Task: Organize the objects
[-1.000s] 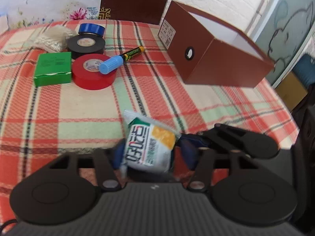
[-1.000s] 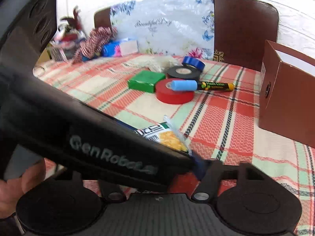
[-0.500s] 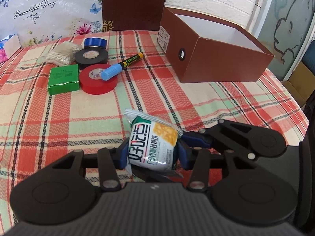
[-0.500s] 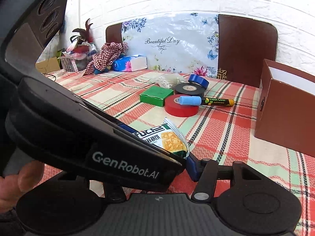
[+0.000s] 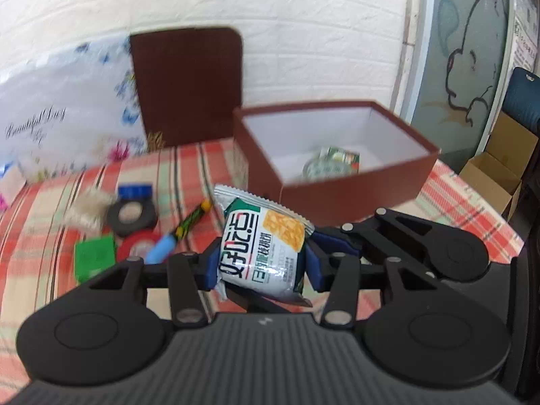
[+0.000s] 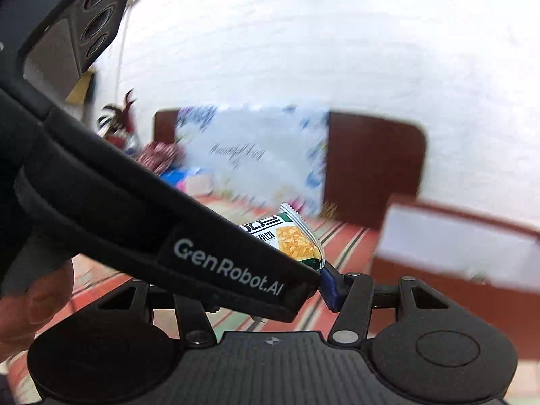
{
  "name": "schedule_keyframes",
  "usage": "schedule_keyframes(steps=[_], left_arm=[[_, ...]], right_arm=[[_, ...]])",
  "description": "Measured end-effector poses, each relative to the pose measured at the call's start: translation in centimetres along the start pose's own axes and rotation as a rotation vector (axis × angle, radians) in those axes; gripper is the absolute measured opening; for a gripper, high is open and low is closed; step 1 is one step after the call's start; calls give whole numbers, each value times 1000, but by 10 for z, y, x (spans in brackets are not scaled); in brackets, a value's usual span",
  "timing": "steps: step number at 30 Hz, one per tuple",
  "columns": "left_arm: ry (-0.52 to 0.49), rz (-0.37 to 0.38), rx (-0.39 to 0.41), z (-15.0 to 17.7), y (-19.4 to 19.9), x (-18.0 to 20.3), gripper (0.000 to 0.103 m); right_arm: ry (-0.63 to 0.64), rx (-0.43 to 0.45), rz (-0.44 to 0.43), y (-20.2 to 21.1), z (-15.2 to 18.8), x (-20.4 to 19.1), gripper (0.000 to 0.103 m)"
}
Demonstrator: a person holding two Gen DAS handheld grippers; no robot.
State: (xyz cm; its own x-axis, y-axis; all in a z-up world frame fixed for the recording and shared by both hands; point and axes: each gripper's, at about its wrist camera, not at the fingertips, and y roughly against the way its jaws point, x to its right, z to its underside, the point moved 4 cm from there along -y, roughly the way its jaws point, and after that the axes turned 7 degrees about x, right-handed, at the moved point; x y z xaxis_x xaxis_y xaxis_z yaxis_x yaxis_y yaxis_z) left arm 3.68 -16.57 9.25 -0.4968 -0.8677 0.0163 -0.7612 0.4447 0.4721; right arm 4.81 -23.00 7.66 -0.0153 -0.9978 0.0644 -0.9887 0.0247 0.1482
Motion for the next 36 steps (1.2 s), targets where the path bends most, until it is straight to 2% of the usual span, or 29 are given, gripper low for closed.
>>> schedule_keyframes(steps=[5,13,15,17,19,22,24,27,30,33,36], left_arm=[[-47,34,45,-37,-26,19,51],[-68,127,65,-68,-88,58,52],[-62,117,61,-68,-108,66,57],[-35,102,37,-63,-123,68,60],[-18,109,17,-56,-128,67,60],[-23,97,40,-47,-118,60,62],[-6,104,69,-44,-100,49,63],[16,95,130,-37,-59,26,63],[25,21,153,-19,-18,-7,64],[60,-93,101,17,4,-53,64],[190,-218,0,58,17,-104,64]], right_arm=[[19,44,77,-9,-16,37,55],[46,34,252,-25,-12,100,56],[39,-8,316,-37,-3,117,65],[4,-61,369,-43,9,132,65],[-48,-48,392,-35,15,139,65],[-93,-6,408,-20,20,140,66],[-107,16,400,-13,21,134,66],[-107,99,343,-1,19,111,67],[-80,160,245,0,15,77,67],[-72,108,114,-15,17,44,67],[-81,11,12,-31,29,16,66]])
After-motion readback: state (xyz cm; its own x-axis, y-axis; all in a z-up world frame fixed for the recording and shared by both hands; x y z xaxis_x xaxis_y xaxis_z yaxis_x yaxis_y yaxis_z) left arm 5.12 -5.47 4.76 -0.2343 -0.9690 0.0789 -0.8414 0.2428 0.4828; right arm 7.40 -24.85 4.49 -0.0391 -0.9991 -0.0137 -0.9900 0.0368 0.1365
